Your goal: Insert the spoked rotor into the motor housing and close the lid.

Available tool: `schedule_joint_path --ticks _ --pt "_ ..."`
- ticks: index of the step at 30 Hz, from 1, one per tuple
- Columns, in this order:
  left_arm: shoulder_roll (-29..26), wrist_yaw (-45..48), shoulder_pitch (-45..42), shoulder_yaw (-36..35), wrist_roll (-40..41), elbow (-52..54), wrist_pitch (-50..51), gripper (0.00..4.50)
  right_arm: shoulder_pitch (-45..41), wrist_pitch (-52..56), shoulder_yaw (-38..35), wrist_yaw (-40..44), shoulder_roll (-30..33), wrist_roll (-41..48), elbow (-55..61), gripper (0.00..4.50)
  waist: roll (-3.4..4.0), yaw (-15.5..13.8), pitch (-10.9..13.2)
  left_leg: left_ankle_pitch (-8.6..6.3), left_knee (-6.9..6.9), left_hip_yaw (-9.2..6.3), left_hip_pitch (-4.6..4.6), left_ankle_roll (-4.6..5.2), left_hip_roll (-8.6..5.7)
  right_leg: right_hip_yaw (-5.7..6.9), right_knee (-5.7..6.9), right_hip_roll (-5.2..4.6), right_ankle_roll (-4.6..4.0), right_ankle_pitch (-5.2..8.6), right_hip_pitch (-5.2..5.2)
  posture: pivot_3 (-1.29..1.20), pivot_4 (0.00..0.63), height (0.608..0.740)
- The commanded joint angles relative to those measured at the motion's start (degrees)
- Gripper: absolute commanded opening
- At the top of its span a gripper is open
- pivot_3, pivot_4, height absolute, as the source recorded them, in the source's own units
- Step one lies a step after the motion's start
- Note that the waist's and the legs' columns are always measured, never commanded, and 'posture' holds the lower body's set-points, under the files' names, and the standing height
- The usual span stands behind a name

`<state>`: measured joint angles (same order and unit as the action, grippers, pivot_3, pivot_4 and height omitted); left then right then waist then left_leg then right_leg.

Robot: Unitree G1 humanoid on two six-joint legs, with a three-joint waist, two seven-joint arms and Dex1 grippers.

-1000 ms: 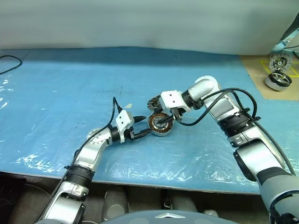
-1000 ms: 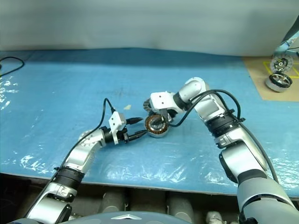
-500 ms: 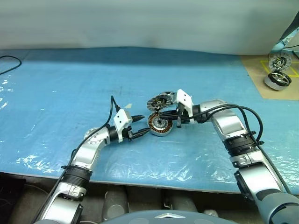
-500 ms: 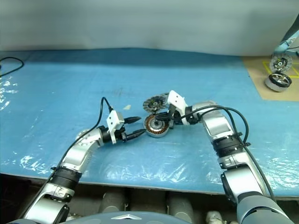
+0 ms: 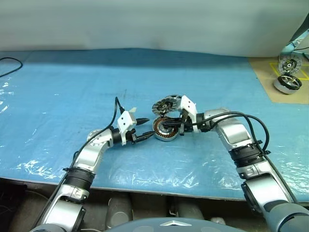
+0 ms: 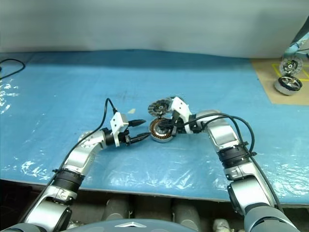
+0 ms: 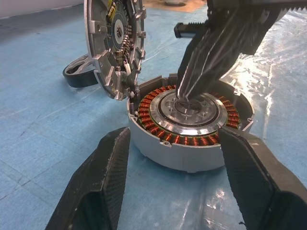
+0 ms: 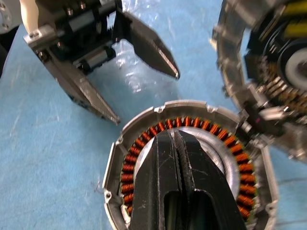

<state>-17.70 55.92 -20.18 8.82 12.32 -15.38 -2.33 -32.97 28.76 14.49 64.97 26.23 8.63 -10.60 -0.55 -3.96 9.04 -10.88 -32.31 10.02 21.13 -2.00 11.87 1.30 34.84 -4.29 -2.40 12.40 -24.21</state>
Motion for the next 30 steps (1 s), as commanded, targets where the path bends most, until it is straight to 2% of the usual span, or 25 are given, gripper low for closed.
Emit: schedule_joint_path --ticks 1,7,11,14,20,28,30 --pt "0.1 0.1 -0.1 -0.5 0.5 0.4 -1.5 3.02 0.3 -1.7 1.5 -1.8 -1.0 -1.5 -2.4 0.05 0.00 0.1 0.0 0.00 0.00 0.00 -0.02 0.00 0.00 -0.01 0.00 0.00 0.00 0.00 0.00 0.00 0.150 0.740" --pt "0.2 0.0 0.1 -0.5 0.4 0.9 -1.4 3.02 0.1 1.0 2.4 -2.9 -2.1 -1.3 -5.8 0.05 0.00 0.3 0.0 -0.01 -0.01 0.01 -0.29 -0.02 0.00 -0.01 0.03 0.01 -0.02 -0.01 0.19 0.00 0.150 0.740" --pt "0.1 -0.3 0.4 -0.3 0.5 2.3 -0.6 3.02 -1.3 11.1 -0.1 -5.8 -4.4 0.7 -12.1 0.05 -0.01 0.6 0.0 -0.01 0.02 0.01 -0.61 -0.02 0.01 -0.04 0.02 0.01 -0.02 -0.01 0.47 0.00 0.150 0.740" --pt "0.1 -0.5 0.3 -0.2 0.5 2.8 -0.2 3.02 -2.2 17.6 -3.4 -8.0 -6.0 3.1 -14.9 0.05 -0.01 0.9 0.0 -0.03 0.15 0.01 -1.20 -0.02 0.01 -0.04 -0.07 0.01 0.01 0.02 1.04 0.00 0.150 0.740" --pt "0.1 -0.6 0.1 -0.1 0.5 3.6 0.5 3.02 -0.1 29.1 -6.1 -10.5 -6.5 7.1 -13.3 0.05 0.03 1.0 -0.1 -0.03 0.17 0.00 -1.31 -0.02 -0.01 -0.06 -0.08 -0.01 0.38 0.24 1.12 0.00 0.150 0.740" --pt "0.0 -0.4 -0.6 -0.1 0.5 3.5 0.9 3.02 0.6 31.2 -7.2 -19.5 -7.2 5.6 -15.3 0.05 -0.04 1.0 -0.4 -0.02 0.59 0.03 -1.28 -0.05 -0.05 -0.06 -0.35 -0.02 0.05 0.13 1.15 0.00 0.150 0.740" --pt "0.0 -0.3 -0.7 -0.1 0.6 3.6 1.1 3.02 0.2 31.8 -8.6 -22.9 -8.0 5.3 -16.4 0.05 -0.06 1.1 -0.4 -0.01 0.72 0.02 -1.39 -0.07 -0.07 -0.07 -0.35 -0.02 0.45 0.37 1.28 0.00 0.150 0.740"
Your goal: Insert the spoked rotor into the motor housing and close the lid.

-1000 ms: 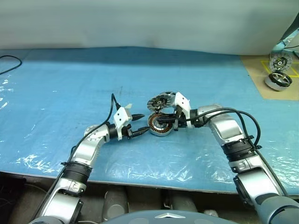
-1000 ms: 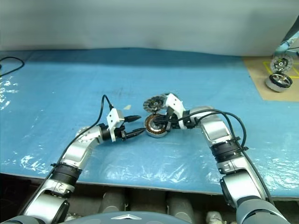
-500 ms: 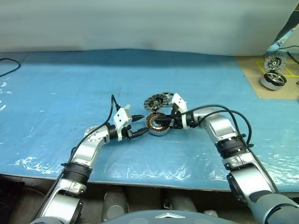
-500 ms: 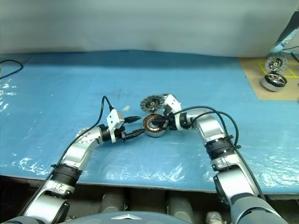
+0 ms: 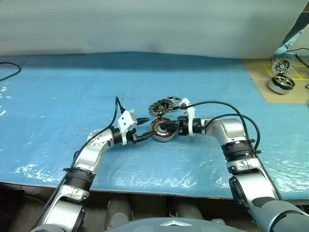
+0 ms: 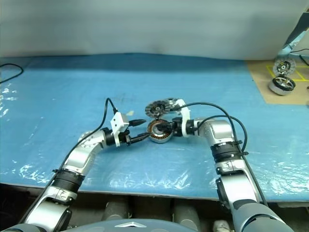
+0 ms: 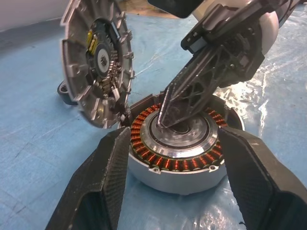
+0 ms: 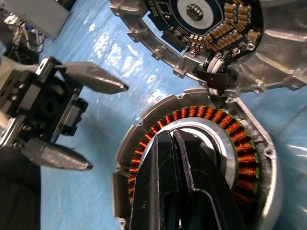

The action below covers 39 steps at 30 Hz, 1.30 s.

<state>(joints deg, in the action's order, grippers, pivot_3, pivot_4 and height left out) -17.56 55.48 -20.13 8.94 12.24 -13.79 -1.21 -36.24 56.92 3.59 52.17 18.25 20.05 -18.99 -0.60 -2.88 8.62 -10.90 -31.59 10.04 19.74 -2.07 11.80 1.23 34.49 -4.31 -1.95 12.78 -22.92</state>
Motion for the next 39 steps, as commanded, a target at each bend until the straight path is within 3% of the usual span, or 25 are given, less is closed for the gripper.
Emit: schedule_joint_path --ticks 1,4,6,15,20,24,25,29,31,39 --pt "-0.2 0.2 -0.8 -0.2 0.6 2.0 0.0 3.02 3.2 3.8 1.6 -12.1 -0.4 -6.5 -9.1 0.05 -0.03 0.1 0.0 0.00 0.06 -0.01 -0.10 0.00 -0.01 -0.01 0.00 0.00 0.02 0.01 0.06 0.00 0.150 0.740" --pt "-0.2 0.4 -0.9 -0.1 0.7 2.0 0.0 3.02 3.8 4.2 2.3 -13.6 -0.3 -6.4 -8.8 0.05 0.06 0.1 -0.1 0.00 0.49 -0.24 -0.69 0.00 -0.09 -0.05 -0.29 -0.08 0.08 0.05 0.21 0.00 0.150 0.740" --pt "-0.2 0.5 -0.9 -0.2 0.7 1.8 -0.1 3.02 5.0 3.7 4.7 -13.7 0.3 -6.9 -7.2 0.05 0.17 0.1 -0.2 -0.01 0.97 -0.39 -0.87 0.00 -0.07 0.10 -1.12 -0.07 0.12 0.07 0.22 0.00 0.150 0.740" --pt "-0.3 0.8 -0.8 -0.4 0.5 0.8 -0.9 3.02 5.7 -0.5 9.5 -10.6 3.2 -5.6 0.1 0.05 -0.02 0.4 -0.3 -0.02 1.41 -1.37 -0.95 0.02 -0.75 0.38 -2.97 -0.22 0.47 0.28 0.75 0.00 0.150 0.740" --pt "-0.1 0.6 -0.9 -0.3 0.5 0.9 -0.9 3.02 6.4 -5.9 10.5 -7.1 5.1 -4.5 5.4 0.05 -0.08 0.3 -0.4 -0.01 1.41 -1.38 -0.61 0.02 -0.92 0.21 -2.92 -0.30 0.44 0.26 0.63 0.00 0.150 0.740" --pt "-0.2 0.6 -0.9 -0.3 0.5 1.0 -0.9 3.02 7.5 -11.9 5.8 -3.2 5.3 0.3 13.9 0.05 -0.15 -0.2 -0.4 0.02 1.31 -1.14 -0.29 0.04 -0.87 0.11 -2.37 -0.29 0.29 -0.48 0.40 0.00 0.150 0.740" --pt "-0.2 0.6 -0.9 -0.3 0.6 1.0 -0.9 3.02 7.6 -12.1 4.9 -3.0 5.3 1.2 15.2 0.05 -0.15 -0.2 -0.3 -0.01 1.13 -1.07 -0.09 0.08 -0.91 0.04 -1.97 -0.31 -0.02 -0.98 0.08 0.00 0.150 0.740" --pt "-0.3 0.7 -0.8 -0.3 0.7 1.4 -0.6 3.02 8.3 -13.8 5.2 -1.3 6.9 1.8 20.1 0.05 0.02 -0.1 -0.2 0.14 0.90 -0.61 1.17 -0.07 -0.60 0.12 -0.83 0.28 -0.26 -0.72 -1.44 0.00 0.150 0.740" --pt "-0.3 0.8 -0.8 -0.3 0.8 1.4 -0.5 3.02 8.4 -15.1 5.3 -0.9 7.4 1.9 22.1 0.05 0.08 -0.1 -0.2 -0.02 0.67 -0.72 1.50 -0.32 -0.19 0.14 -0.81 0.80 -0.33 -0.66 -1.57 0.00 0.150 0.740" --pt "-0.3 1.1 -0.8 -0.2 0.8 1.2 -0.6 3.02 6.0 -13.3 -0.3 -0.1 7.4 8.8 27.5 0.05 0.23 0.1 0.1 -0.38 0.35 -0.81 1.21 -0.96 0.03 0.07 -0.76 0.95 -0.74 -0.42 -1.44 0.00 0.150 0.740"
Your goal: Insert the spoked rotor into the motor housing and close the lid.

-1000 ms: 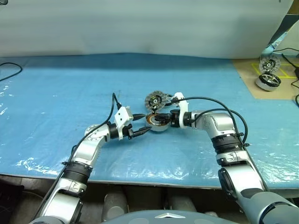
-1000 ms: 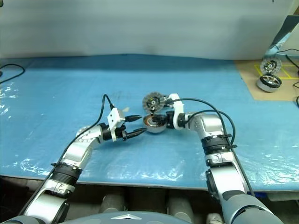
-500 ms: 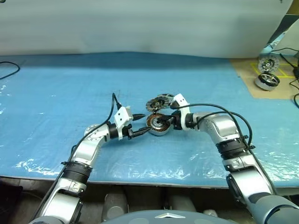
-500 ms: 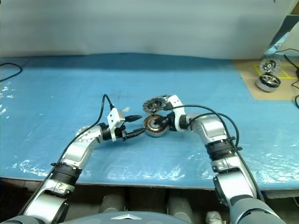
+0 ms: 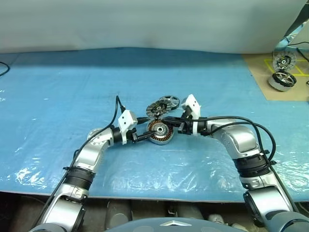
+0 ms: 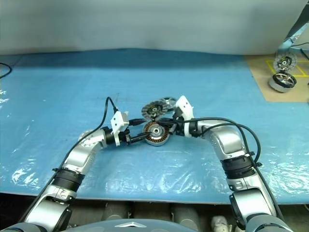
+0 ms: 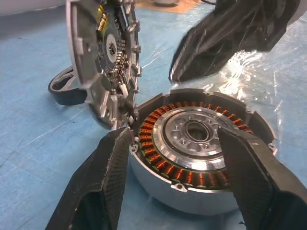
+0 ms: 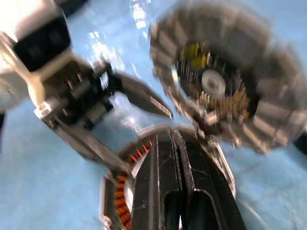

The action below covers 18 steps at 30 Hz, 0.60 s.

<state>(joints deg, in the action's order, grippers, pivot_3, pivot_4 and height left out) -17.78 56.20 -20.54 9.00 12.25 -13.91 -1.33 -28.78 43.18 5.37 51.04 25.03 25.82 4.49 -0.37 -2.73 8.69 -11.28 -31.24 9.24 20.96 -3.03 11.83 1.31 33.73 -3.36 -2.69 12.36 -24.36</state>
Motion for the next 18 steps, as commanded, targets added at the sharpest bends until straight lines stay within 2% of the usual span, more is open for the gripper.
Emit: schedule_joint_path --ticks 1,5,9,13,18 --pt "-0.1 0.5 -0.4 -0.2 0.8 1.3 -0.6 3.02 -1.0 -0.4 -0.1 1.7 1.7 1.5 4.3 0.05 -0.03 0.0 0.0 0.02 -0.07 0.01 -0.09 0.01 0.00 -0.01 0.02 -0.03 -0.03 -0.03 0.10 0.00 0.150 0.740" --pt "0.1 0.6 -0.6 0.0 0.7 1.1 -0.6 3.02 -0.5 -7.8 8.1 1.2 4.5 -8.4 -0.8 0.05 -0.10 -0.1 0.1 0.02 -0.09 0.08 -0.78 0.05 0.00 -0.08 0.00 -0.17 -0.02 -0.04 0.73 0.00 0.150 0.740" --pt "0.0 1.3 -0.9 -0.3 1.1 1.3 -0.3 3.02 -1.3 -16.7 12.1 1.8 5.0 -14.9 -5.8 0.05 -0.06 0.0 0.1 0.03 -0.08 0.10 -0.75 0.04 -0.01 -0.09 0.01 -0.15 -0.03 -0.04 0.67 0.00 0.150 0.740" --pt "-0.4 1.6 -0.7 -0.5 1.1 1.3 -0.3 3.02 -2.4 -18.8 11.4 1.9 3.1 -15.2 -7.8 0.05 -0.06 0.2 0.1 0.15 -0.08 0.12 -0.40 0.23 -0.02 -0.08 0.05 -0.03 -0.02 -0.08 0.34 0.00 0.150 0.740" --pt "-0.4 1.5 -0.3 -0.5 0.9 0.9 -0.8 3.02 -2.2 -20.8 12.0 2.9 2.7 -16.3 -9.0 0.05 -0.06 0.1 0.1 0.15 -0.07 0.11 -0.39 0.24 0.00 -0.06 0.14 -0.01 -0.06 -0.07 0.30 0.00 0.150 0.740"
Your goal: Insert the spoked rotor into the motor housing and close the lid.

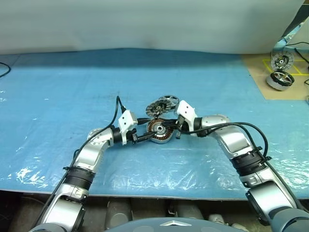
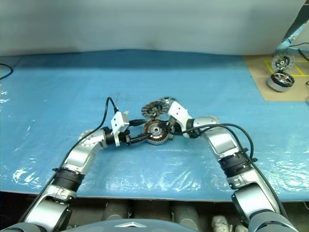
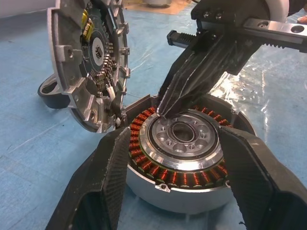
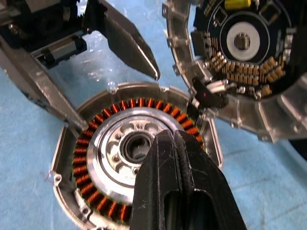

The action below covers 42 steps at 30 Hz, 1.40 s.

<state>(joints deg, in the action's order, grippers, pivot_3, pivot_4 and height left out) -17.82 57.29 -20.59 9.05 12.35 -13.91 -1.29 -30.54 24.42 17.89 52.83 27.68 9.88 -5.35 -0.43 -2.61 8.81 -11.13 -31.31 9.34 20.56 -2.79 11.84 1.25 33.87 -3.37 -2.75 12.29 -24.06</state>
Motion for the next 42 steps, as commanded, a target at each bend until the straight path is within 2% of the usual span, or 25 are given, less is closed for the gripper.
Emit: schedule_joint_path --ticks 1,11,18,24,26,29,34,39,42 --pt "-0.4 0.5 -0.1 -0.6 0.8 0.8 -1.0 3.02 -0.3 -2.2 -0.7 1.4 -0.1 -0.2 1.0 0.05 0.00 0.0 0.0 0.00 -0.02 0.00 0.01 0.00 0.00 0.00 0.00 -0.01 0.00 0.00 0.00 0.00 0.150 0.740" --pt "-0.3 0.4 0.0 -0.6 0.8 0.2 -1.4 3.02 -0.9 -2.1 -1.5 5.3 -0.8 1.0 0.4 0.05 0.00 -0.1 0.0 -0.03 -0.45 0.00 0.01 0.03 0.05 -0.01 0.27 -0.03 -0.07 -0.03 0.01 0.00 0.150 0.740" --pt "-0.2 0.0 0.1 -0.4 0.7 0.9 -0.9 3.02 -1.2 -6.3 0.5 4.6 -2.0 -3.2 -6.0 0.05 -0.01 -0.1 0.0 -0.13 -0.85 -0.01 -0.02 -0.11 0.07 -0.04 0.71 -0.07 -0.12 0.01 -0.02 0.00 0.150 0.740" --pt "-0.3 -0.4 0.1 -0.4 0.7 1.9 -0.1 3.02 -1.3 -4.4 0.7 4.1 -2.3 -4.3 -9.9 0.05 -0.01 0.1 0.0 -0.20 -0.93 0.00 -0.32 0.01 0.06 -0.16 0.88 -0.07 -0.14 0.00 0.12 0.00 0.150 0.740" --pt "-0.4 -0.5 0.0 -0.4 0.8 2.3 0.2 3.02 -0.9 0.0 1.0 5.7 -2.1 -2.8 -9.1 0.05 -0.01 0.1 0.0 -0.21 -0.93 0.00 -0.45 0.04 0.05 -0.16 0.88 -0.07 -0.14 0.00 0.25 0.00 0.150 0.740" --pt "-0.4 -0.7 -0.1 -0.4 0.8 2.7 0.6 3.02 -1.6 13.5 -0.6 6.9 -3.4 2.6 -7.7 0.05 -0.01 0.1 0.0 -0.22 -0.93 0.00 -0.53 0.06 0.04 -0.17 0.86 -0.08 -0.13 0.01 0.37 0.00 0.150 0.740" --pt "-0.2 -0.9 -0.3 -0.3 0.7 2.9 0.9 3.02 -3.1 28.3 -2.2 3.3 -6.2 4.9 -13.3 0.05 -0.01 0.2 0.0 -0.21 -0.87 0.01 -0.53 0.04 0.07 -0.17 0.83 -0.04 -0.15 0.02 0.39 0.00 0.150 0.740" --pt "-0.1 -1.0 -0.3 -0.4 0.6 2.5 0.5 3.02 -0.5 33.4 -1.8 0.8 -6.8 5.1 -12.5 0.05 -0.06 0.1 -0.1 -0.23 -0.74 0.02 -0.84 0.03 0.07 -0.17 0.73 -0.05 -0.14 0.11 0.86 0.00 0.150 0.740" --pt "-0.1 -0.9 -0.1 -0.4 0.6 2.5 0.3 3.02 0.1 31.6 -2.0 0.4 -6.4 5.4 -9.4 0.05 -0.07 0.0 -0.1 -0.24 -0.64 0.01 -1.04 0.04 0.06 -0.18 0.68 -0.10 0.25 0.34 1.02 0.00 0.150 0.740"
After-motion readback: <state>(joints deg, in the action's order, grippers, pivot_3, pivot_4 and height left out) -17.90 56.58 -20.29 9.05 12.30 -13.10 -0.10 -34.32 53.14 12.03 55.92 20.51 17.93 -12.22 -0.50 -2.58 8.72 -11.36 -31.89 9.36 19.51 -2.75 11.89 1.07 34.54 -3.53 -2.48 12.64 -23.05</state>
